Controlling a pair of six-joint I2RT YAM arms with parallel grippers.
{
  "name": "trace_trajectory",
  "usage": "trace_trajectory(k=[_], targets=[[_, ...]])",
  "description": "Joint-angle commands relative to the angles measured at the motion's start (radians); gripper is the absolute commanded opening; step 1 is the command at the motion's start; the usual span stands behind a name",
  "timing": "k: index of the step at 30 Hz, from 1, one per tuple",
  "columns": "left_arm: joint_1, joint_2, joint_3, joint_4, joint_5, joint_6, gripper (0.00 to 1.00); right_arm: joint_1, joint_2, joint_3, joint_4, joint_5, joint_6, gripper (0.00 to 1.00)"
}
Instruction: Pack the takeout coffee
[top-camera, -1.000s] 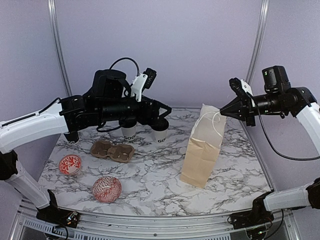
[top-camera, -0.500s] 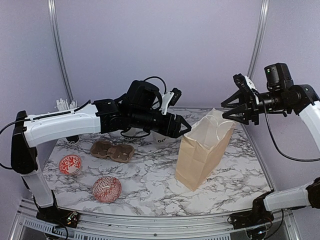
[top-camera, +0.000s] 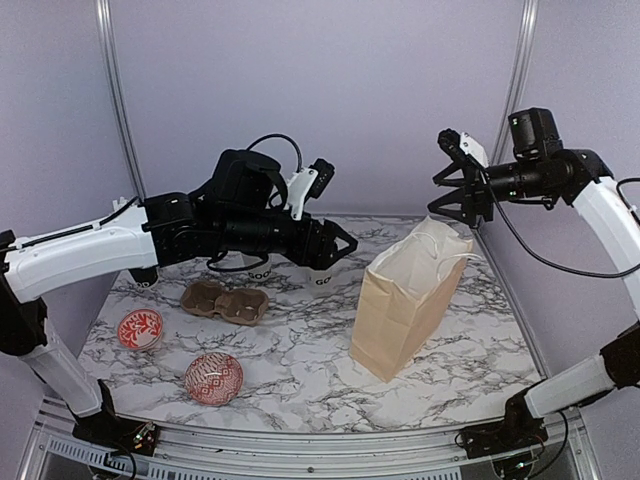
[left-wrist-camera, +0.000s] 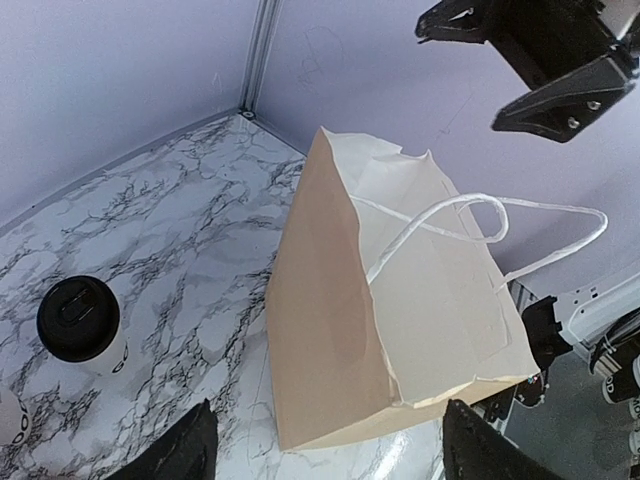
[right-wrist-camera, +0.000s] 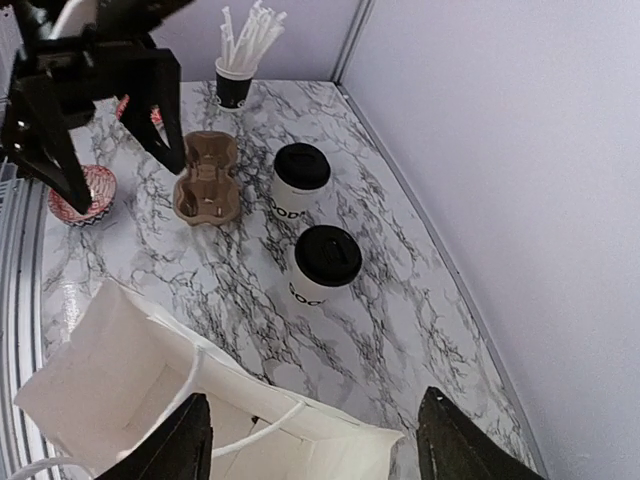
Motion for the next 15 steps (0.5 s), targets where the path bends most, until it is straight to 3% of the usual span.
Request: trace_trajectory(k=[1, 8, 12, 15], targets=[[0.012, -0.082, -0.066, -0.053, -0.081, 0.082, 0.79, -0.006, 0.036, -0.036, 0.136, 0.249, 0.079, 0.69], [0.021, -0.13, -0.141, -0.061, -0.139, 0.118, 0.81, -0.006, 0.145, 0.015, 0.193, 0.35, 0.213, 0.68], [0.021, -0.145, -0.172, -0.06, -0.142, 0.125, 0.81, -0.004, 0.168, 0.052, 0.101, 0.251, 0.142, 0.68], [0.021, -0.165, -0.194, -0.062, -0.161, 0.135, 0.82, -0.006, 0.146, 0.021, 0.098, 0.335, 0.115, 0.68]])
